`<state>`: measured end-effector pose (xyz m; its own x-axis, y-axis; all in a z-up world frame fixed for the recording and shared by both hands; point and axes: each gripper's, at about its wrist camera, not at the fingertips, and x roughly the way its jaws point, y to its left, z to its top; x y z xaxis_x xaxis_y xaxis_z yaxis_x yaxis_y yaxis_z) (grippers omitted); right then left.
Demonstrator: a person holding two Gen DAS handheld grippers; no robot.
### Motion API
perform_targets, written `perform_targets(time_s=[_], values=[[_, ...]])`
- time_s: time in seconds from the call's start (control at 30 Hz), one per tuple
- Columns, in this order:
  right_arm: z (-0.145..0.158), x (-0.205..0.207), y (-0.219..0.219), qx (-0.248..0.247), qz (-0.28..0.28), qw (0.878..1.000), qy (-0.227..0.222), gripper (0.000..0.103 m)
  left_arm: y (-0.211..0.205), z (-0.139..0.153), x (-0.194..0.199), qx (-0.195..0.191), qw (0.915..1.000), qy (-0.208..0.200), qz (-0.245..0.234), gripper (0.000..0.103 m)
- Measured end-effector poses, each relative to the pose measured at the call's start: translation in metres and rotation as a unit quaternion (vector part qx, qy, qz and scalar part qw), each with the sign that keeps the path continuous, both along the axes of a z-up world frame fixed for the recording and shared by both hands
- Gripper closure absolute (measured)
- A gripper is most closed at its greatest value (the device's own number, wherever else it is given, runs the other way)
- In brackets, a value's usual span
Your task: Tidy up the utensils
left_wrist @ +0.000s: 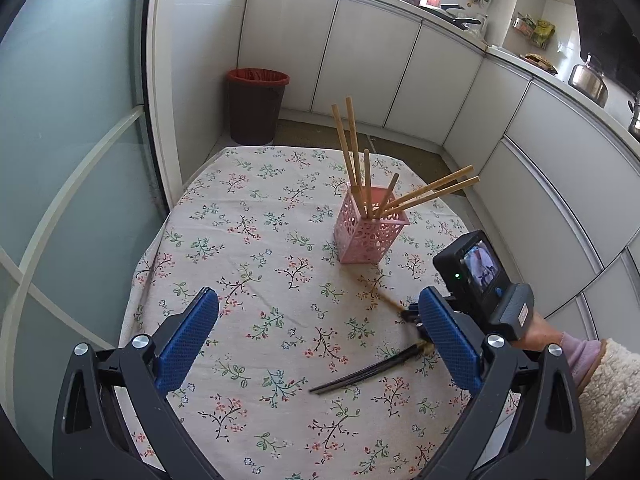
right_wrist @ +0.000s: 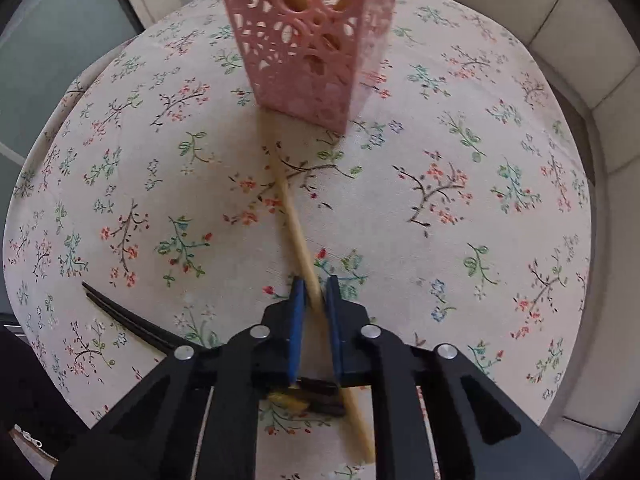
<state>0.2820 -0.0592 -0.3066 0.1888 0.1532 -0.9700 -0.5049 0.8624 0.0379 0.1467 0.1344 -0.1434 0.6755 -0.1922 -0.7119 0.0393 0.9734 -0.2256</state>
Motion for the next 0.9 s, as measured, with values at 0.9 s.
perform_targets(time_s=[0.9], values=[[0.045,-0.04,-0.074,0.062,-0.16,0.983,-0.058,0.096,-0.005,0.009,-0.01,-0.014,0.9997,-0.005,-0.018,0.007]])
